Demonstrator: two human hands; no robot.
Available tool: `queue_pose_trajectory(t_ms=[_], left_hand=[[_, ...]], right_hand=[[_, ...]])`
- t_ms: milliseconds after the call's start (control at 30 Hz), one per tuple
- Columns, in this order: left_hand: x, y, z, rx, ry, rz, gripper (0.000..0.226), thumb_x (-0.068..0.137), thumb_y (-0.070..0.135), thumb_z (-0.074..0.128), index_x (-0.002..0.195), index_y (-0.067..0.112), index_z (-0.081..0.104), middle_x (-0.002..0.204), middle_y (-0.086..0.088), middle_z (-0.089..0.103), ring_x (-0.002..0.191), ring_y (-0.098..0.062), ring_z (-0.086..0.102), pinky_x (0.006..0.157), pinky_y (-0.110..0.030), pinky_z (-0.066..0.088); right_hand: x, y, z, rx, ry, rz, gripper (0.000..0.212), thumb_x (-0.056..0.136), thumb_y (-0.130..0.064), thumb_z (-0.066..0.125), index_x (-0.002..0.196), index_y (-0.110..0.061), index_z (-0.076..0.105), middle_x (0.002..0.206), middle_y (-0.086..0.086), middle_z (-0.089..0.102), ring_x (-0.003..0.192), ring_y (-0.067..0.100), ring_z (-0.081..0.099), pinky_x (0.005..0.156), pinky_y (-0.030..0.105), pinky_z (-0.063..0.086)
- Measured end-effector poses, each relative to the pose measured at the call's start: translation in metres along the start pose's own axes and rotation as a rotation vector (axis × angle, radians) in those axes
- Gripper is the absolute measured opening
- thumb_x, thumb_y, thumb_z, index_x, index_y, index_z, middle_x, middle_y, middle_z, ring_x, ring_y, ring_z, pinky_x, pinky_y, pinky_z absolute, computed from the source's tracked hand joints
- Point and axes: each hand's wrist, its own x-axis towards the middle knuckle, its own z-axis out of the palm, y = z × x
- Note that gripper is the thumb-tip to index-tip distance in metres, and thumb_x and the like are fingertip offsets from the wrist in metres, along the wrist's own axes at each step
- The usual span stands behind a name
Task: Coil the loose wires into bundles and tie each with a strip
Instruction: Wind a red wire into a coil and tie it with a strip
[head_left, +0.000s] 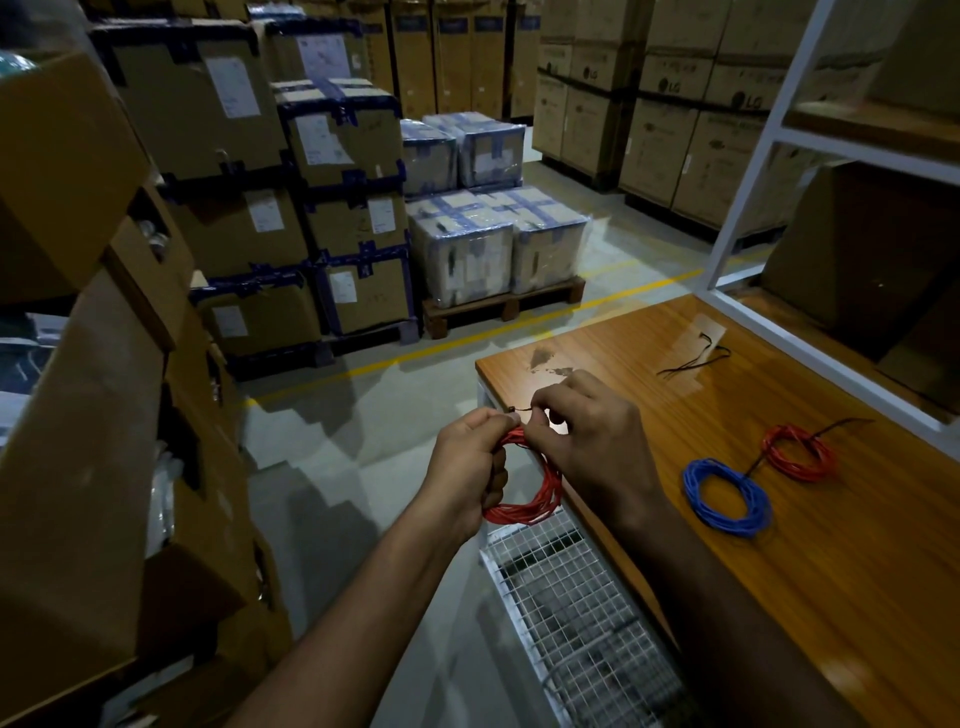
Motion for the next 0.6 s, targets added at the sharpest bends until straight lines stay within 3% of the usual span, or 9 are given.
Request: queue_pose_trajectory(t_ms=[133, 233, 300, 367, 500, 600], left_hand=[[-0.0031, 0.0010, 0.0034, 0.026, 0.006, 0.040, 0.021, 0.100, 0.020, 0.053, 0.084, 0.009, 0.062, 0.056, -0.003, 0.029, 0.045, -0.014, 0.024, 0.043, -0.024, 0.019], [-0.0050, 0.0022, 0.0058, 0.087, 0.014, 0.099, 0.024, 0.099, 0.019, 0.055, 0.087, 0.001, 0.065, 0.054, -0.003, 0.033, 0.045, -0.014, 0.026, 0.043, -0.026, 0.021], [-0.0053, 0.0028, 0.0058, 0.115, 0.019, 0.111, 0.025, 0.099, 0.020, 0.056, 0.090, -0.002, 0.065, 0.052, -0.001, 0.036, 0.043, -0.012, 0.028, 0.041, -0.024, 0.023], [-0.0037, 0.0031, 0.0038, 0.110, 0.024, 0.103, 0.026, 0.099, 0.021, 0.056, 0.091, -0.001, 0.066, 0.052, -0.001, 0.035, 0.043, -0.012, 0.027, 0.040, -0.023, 0.023], [-0.0002, 0.0024, 0.0008, 0.121, 0.041, 0.119, 0.024, 0.099, 0.021, 0.057, 0.086, 0.005, 0.069, 0.052, 0.001, 0.039, 0.045, -0.013, 0.030, 0.042, -0.024, 0.025], [-0.0028, 0.0036, 0.0045, 0.147, 0.012, 0.169, 0.023, 0.099, 0.020, 0.056, 0.085, 0.006, 0.069, 0.053, 0.003, 0.051, 0.043, -0.010, 0.034, 0.042, -0.021, 0.028]], right_hand=[[0.0010, 0.0005, -0.0001, -0.002, -0.011, -0.007, 0.002, 0.083, -0.008, 0.073, 0.083, -0.007, 0.071, 0.077, 0.001, 0.058, 0.063, 0.008, 0.048, 0.060, 0.004, 0.030], [0.0037, 0.0036, 0.0009, 0.008, -0.083, -0.013, 0.005, 0.085, -0.013, 0.071, 0.086, -0.008, 0.072, 0.079, 0.002, 0.060, 0.064, 0.015, 0.056, 0.055, 0.024, 0.045], [0.0051, 0.0049, 0.0002, 0.010, -0.131, 0.001, 0.009, 0.087, -0.019, 0.071, 0.090, -0.011, 0.074, 0.081, 0.001, 0.062, 0.066, 0.014, 0.058, 0.060, 0.031, 0.052], [0.0049, 0.0047, -0.0029, 0.042, -0.115, 0.026, 0.012, 0.086, -0.023, 0.073, 0.094, -0.014, 0.076, 0.080, -0.002, 0.066, 0.066, 0.008, 0.059, 0.065, 0.027, 0.054], [0.0049, 0.0044, -0.0073, 0.177, -0.047, 0.144, 0.003, 0.083, -0.022, 0.075, 0.083, -0.020, 0.077, 0.067, -0.014, 0.064, 0.061, 0.001, 0.059, 0.057, 0.012, 0.043], [0.0084, 0.0036, -0.0001, 0.212, -0.088, 0.247, 0.007, 0.083, -0.023, 0.074, 0.078, -0.019, 0.077, 0.064, -0.010, 0.067, 0.061, 0.002, 0.063, 0.056, 0.021, 0.052]])
